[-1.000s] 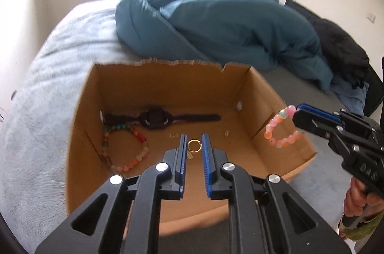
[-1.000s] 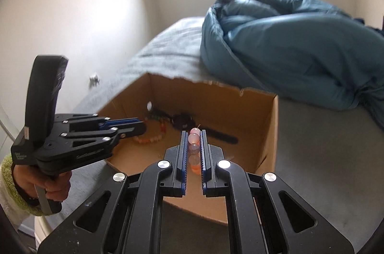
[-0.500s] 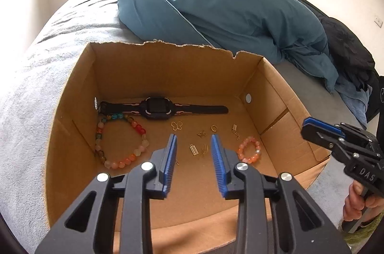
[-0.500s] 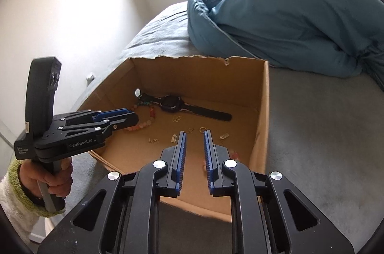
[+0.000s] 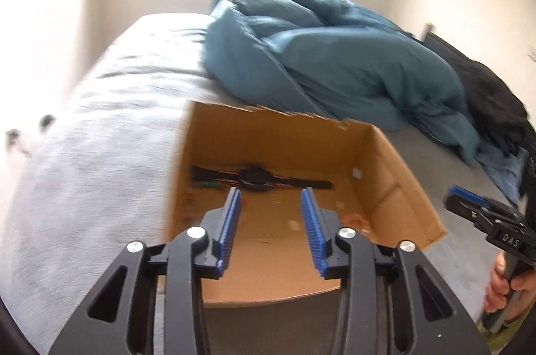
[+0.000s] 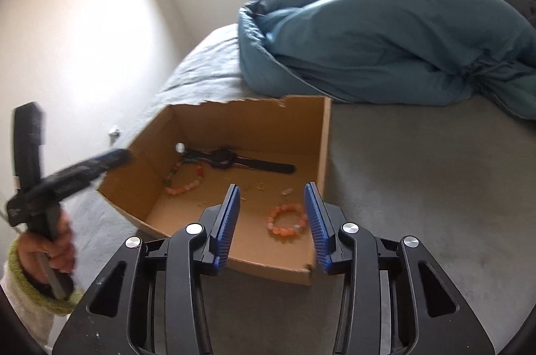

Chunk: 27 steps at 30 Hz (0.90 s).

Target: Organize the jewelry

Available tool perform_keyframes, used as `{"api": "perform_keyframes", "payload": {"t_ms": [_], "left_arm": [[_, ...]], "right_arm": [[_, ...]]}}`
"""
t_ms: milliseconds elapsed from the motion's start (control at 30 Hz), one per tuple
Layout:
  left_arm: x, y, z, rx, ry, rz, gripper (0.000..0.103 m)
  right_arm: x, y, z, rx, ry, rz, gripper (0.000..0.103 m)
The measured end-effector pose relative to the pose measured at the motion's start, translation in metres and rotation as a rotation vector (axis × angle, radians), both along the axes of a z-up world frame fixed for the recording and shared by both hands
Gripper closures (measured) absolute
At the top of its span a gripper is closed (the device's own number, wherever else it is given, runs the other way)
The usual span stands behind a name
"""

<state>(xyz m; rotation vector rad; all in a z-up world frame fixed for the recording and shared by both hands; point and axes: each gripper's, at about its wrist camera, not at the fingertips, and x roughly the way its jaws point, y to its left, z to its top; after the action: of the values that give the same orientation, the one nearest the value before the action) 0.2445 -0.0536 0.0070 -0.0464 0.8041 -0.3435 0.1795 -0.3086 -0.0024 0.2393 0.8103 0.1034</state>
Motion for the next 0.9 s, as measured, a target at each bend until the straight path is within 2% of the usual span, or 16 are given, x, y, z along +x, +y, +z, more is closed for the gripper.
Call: {"api": "perform_keyframes", "payload": {"t_ms": [100,167,233,300,433,500,667,900], "left_arm": [[0.001,0.023,0.0,0.016,0.005,0.084,0.055],[0.008,0.034,-0.009,0.024,0.061,0.123,0.05],[0.017,0.042,-0.023,0.031,0.136,0.144,0.05],[0.023,0.046,-0.033,-0.003,0.193,0.152,0.05],[0.027,0.042,-0.049,-0.08,0.279,0.115,0.05],[0.024,0.032,-0.049,-0.051,0.26,0.121,0.049],[0.019,0.031,-0.049,-0.052,0.251,0.124,0.048],[0.01,0.035,-0.05,-0.058,0.253,0.106,0.048]], "right_arm": [[0.002,-0.01,-0.011,0.014,0.051,-0.051,0.064],[0.005,-0.017,-0.02,0.056,0.091,-0.077,0.064],[0.01,-0.021,-0.028,0.104,0.123,-0.086,0.064],[0.011,-0.024,-0.033,0.132,0.151,-0.082,0.066],[0.018,-0.025,-0.04,0.14,0.21,-0.089,0.089],[0.02,-0.026,-0.039,0.112,0.215,-0.098,0.095],[0.016,-0.023,-0.034,0.09,0.209,-0.07,0.095],[-0.014,-0.007,-0.026,0.031,0.203,-0.079,0.093]]}}
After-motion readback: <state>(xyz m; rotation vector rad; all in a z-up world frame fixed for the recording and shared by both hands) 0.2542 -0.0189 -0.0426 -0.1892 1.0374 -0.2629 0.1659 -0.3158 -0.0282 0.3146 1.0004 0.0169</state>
